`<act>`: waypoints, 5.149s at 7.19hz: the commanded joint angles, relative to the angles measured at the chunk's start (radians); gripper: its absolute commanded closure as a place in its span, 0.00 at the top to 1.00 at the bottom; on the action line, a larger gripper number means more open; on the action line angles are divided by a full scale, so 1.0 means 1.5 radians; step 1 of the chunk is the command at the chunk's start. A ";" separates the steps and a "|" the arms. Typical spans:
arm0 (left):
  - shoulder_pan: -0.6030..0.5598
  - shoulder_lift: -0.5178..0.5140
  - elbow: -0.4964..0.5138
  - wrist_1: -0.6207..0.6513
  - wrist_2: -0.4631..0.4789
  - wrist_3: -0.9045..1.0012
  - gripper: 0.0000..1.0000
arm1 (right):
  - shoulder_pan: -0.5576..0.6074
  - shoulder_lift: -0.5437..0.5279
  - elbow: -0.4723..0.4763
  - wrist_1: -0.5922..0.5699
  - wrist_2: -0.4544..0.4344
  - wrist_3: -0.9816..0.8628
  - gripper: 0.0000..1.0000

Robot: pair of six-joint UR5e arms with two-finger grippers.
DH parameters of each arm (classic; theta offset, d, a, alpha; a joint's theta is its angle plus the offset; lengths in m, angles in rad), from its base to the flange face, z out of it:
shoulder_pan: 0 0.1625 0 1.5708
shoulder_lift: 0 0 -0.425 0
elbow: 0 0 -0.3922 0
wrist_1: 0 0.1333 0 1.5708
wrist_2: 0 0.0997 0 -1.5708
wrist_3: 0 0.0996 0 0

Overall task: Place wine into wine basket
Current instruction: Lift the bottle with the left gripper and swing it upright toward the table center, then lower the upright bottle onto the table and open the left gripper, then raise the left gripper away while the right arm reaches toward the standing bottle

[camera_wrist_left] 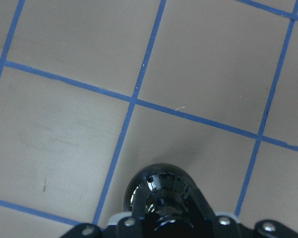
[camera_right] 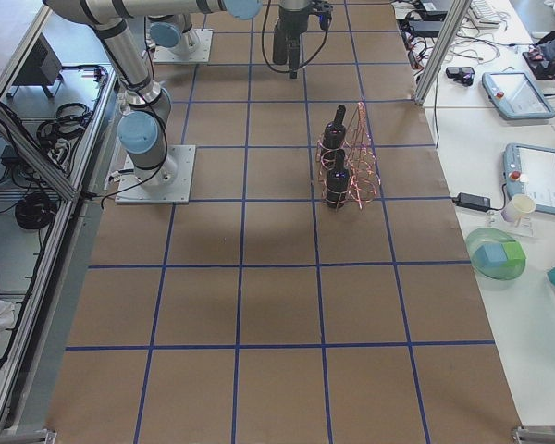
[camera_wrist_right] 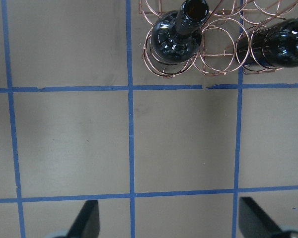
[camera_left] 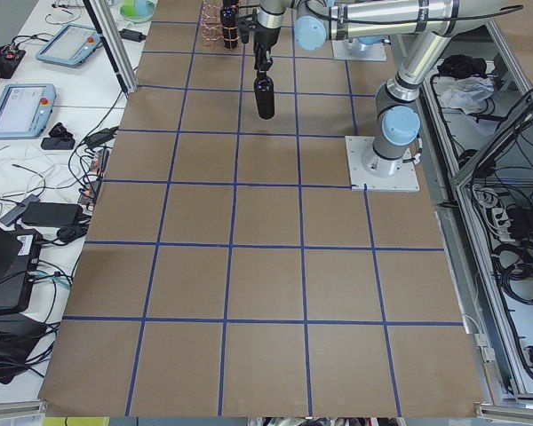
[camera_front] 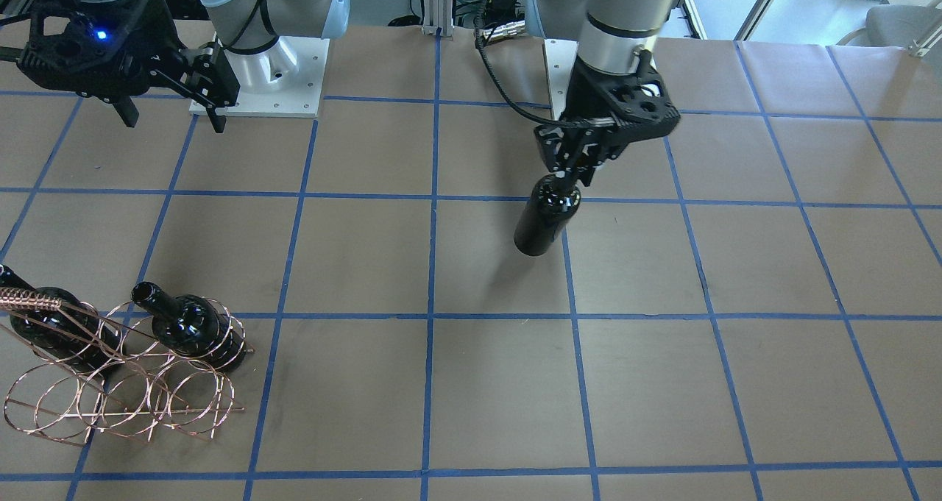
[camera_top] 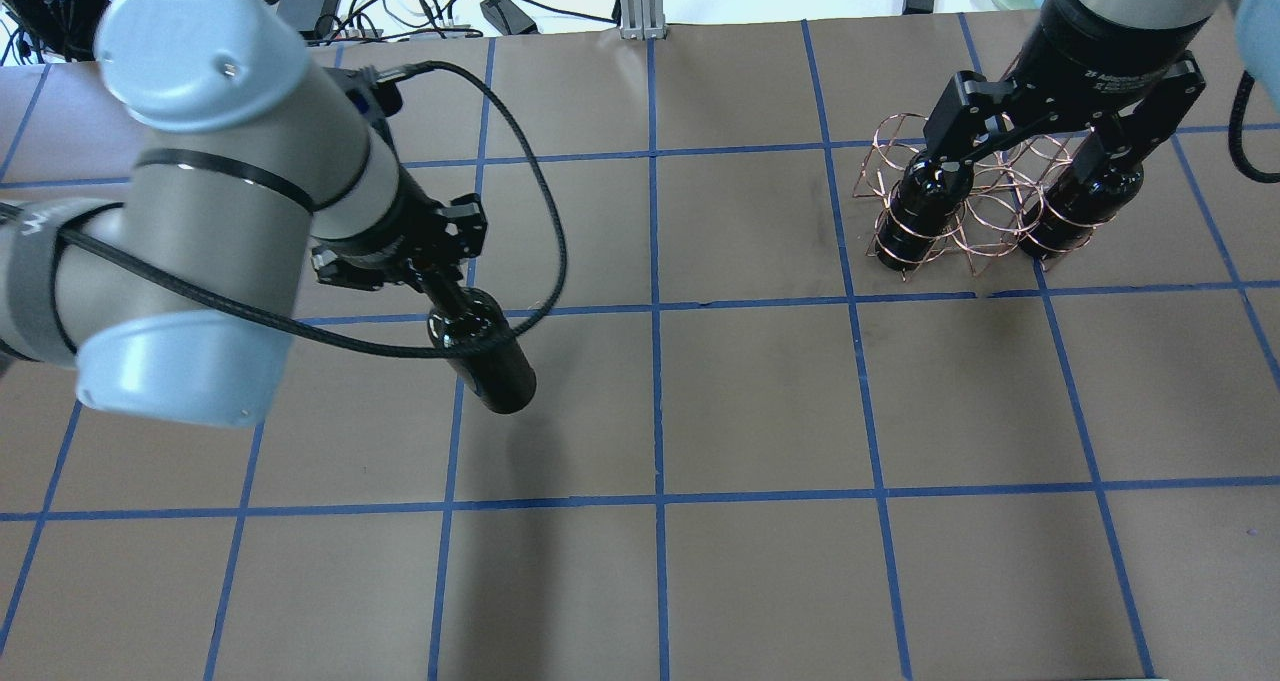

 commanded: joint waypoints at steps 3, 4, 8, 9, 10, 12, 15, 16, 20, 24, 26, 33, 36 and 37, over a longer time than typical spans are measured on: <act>-0.114 -0.009 -0.017 -0.001 0.105 -0.260 0.00 | 0.000 0.003 0.000 -0.001 -0.001 0.000 1.00; -0.120 -0.013 -0.018 0.000 0.107 -0.293 0.00 | 0.000 0.005 0.000 -0.003 -0.002 0.000 1.00; -0.131 -0.032 -0.018 0.004 0.103 -0.316 0.00 | 0.000 0.008 0.000 -0.006 -0.003 -0.010 1.00; -0.133 -0.036 -0.018 0.005 0.100 -0.338 0.00 | -0.003 0.009 0.000 -0.002 -0.004 -0.011 1.00; -0.133 -0.036 -0.017 0.005 0.079 -0.347 0.00 | -0.006 0.009 0.000 -0.004 -0.004 -0.012 1.00; -0.133 -0.036 -0.018 0.004 0.072 -0.347 0.00 | -0.006 0.017 0.001 -0.002 -0.004 -0.012 1.00; -0.134 -0.039 -0.019 0.003 0.080 -0.349 0.00 | -0.007 0.018 0.002 -0.008 -0.005 -0.034 1.00; -0.142 -0.041 -0.019 0.002 0.080 -0.349 0.00 | -0.007 0.017 0.001 -0.012 -0.004 -0.034 1.00; -0.147 -0.045 -0.020 -0.001 0.083 -0.345 0.00 | -0.007 0.017 0.001 -0.059 0.003 -0.028 1.00; -0.146 -0.045 -0.028 -0.002 0.084 -0.344 0.66 | -0.007 0.018 0.003 -0.066 -0.002 -0.033 1.00; -0.145 -0.045 -0.024 -0.009 0.082 -0.334 0.80 | -0.007 0.030 0.003 -0.066 -0.002 -0.029 1.00; 0.014 -0.028 0.127 -0.122 -0.028 -0.083 1.00 | -0.017 0.052 0.003 -0.080 -0.003 -0.022 1.00; 0.186 -0.028 0.225 -0.351 -0.087 0.276 1.00 | -0.012 0.026 0.003 -0.078 0.009 -0.020 1.00; 0.212 -0.025 0.231 -0.386 -0.087 0.347 1.00 | 0.013 0.027 0.004 -0.068 0.018 -0.015 1.00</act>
